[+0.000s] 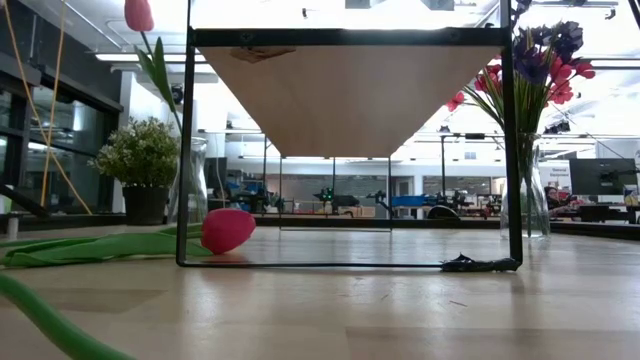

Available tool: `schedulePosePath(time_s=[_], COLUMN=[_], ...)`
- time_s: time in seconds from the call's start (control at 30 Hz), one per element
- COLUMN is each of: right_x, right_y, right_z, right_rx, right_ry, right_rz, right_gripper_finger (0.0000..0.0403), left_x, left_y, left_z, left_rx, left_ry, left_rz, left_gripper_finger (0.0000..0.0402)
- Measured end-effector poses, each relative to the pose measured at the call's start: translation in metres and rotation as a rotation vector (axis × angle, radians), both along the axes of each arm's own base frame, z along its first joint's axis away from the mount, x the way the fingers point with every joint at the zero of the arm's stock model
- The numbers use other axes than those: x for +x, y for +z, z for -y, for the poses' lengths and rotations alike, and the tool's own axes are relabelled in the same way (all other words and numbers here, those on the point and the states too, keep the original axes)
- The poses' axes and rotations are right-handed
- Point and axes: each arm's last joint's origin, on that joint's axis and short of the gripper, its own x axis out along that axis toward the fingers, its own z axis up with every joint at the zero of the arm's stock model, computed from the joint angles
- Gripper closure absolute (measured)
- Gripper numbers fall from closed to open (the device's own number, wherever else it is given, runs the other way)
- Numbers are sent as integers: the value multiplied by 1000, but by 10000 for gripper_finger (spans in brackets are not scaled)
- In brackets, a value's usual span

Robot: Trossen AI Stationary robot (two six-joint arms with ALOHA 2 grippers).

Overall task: Pick and place flowers into a vace then onto a shelf
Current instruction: Put the dark red tulip into the left transparent vase

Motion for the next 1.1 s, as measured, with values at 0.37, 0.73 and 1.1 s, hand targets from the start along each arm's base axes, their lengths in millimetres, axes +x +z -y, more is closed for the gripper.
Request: schedulePosePath(time_s=[0.37, 0.73, 1.1], right_x=[-1, -1, 0], right_y=[-1, -1, -1], right_z=[0, 0, 5], right_rx=[-4, -21, -23], right_ry=[8, 7, -7], right_rz=[-8, 10, 12], right_gripper_finger=[403, 403, 403], left_x=[-1, -2, -1], left_y=[2, 3, 3], left_z=[-1, -2, -1], left_rx=[0, -3, -4], left_ry=[-6, -10, -33], left_rz=[14, 22, 26], left_gripper_finger=[277, 277, 277])
